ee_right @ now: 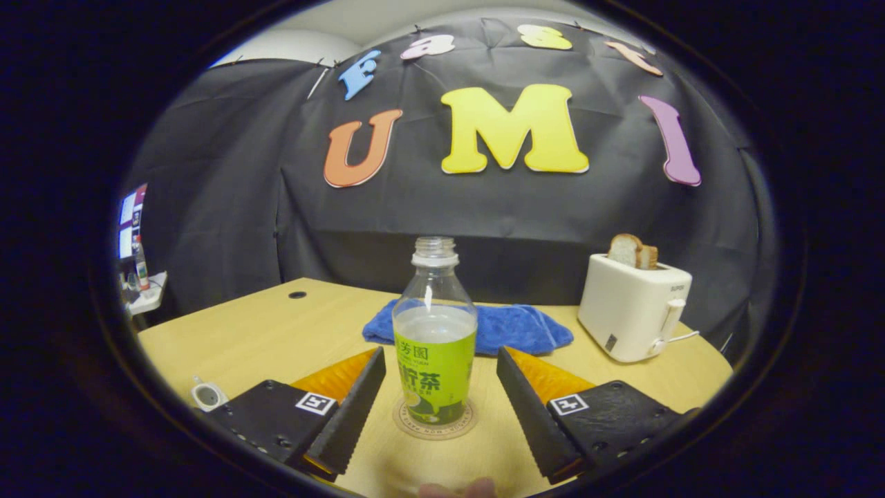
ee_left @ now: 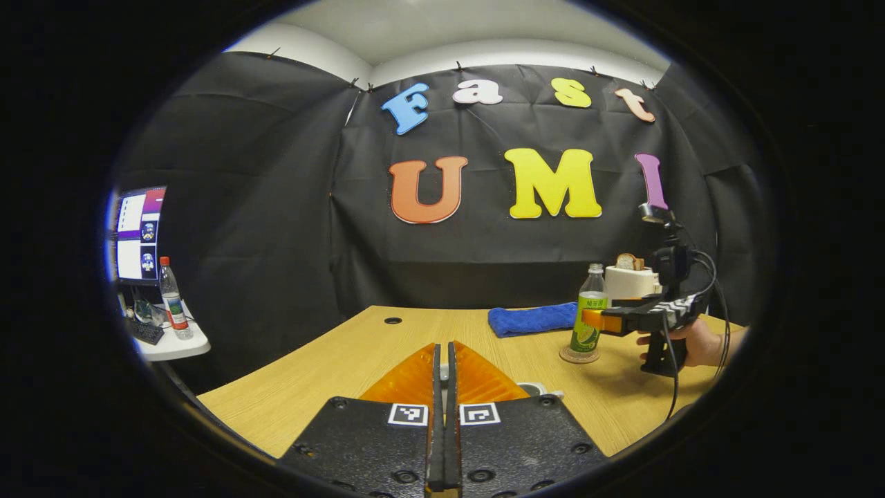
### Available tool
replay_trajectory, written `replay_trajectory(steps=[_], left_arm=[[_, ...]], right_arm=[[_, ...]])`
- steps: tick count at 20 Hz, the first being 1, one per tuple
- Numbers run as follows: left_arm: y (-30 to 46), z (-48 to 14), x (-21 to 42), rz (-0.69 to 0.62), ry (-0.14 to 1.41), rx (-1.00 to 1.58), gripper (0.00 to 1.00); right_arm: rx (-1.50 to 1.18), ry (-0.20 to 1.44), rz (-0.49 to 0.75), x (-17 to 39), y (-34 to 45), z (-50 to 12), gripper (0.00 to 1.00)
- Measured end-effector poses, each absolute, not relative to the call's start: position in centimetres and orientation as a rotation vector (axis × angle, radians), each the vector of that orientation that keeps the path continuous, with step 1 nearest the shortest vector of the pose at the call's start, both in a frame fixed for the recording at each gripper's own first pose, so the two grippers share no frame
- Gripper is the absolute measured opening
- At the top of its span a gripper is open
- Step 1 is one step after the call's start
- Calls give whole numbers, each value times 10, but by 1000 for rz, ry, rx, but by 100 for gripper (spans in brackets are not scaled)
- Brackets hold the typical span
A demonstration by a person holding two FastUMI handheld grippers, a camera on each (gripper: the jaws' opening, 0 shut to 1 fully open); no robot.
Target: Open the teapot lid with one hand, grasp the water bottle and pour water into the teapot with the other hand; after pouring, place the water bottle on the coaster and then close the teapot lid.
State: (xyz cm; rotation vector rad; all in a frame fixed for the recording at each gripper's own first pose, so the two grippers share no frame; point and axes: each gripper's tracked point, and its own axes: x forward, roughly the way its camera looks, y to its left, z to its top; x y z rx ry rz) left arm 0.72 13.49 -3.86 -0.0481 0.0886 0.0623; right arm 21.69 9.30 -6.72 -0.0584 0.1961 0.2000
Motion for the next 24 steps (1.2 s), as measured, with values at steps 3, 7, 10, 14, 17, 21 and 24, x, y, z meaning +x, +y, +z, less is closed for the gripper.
replay_trajectory(steps=[3,7,10,14,17,21,24], left_arm=[[110,-38,14,42,71,-53,2],[79,-49,30,-3,76,-46,3],[60,-60,48,-28,77,-37,3],[51,-78,64,-39,105,-36,3],[48,-90,71,-40,132,-51,3],[48,-103,74,-35,158,-53,3],[45,-106,76,-39,164,-65,3]], right_arm=[[-71,145,175,171,62,-54,95],[-45,127,159,111,30,-56,97],[-72,109,125,79,7,-64,97],[-75,94,92,56,-14,-70,95],[-47,91,83,50,-22,-69,97],[-42,97,81,51,-26,-72,95],[-45,93,88,52,-24,-72,95]])
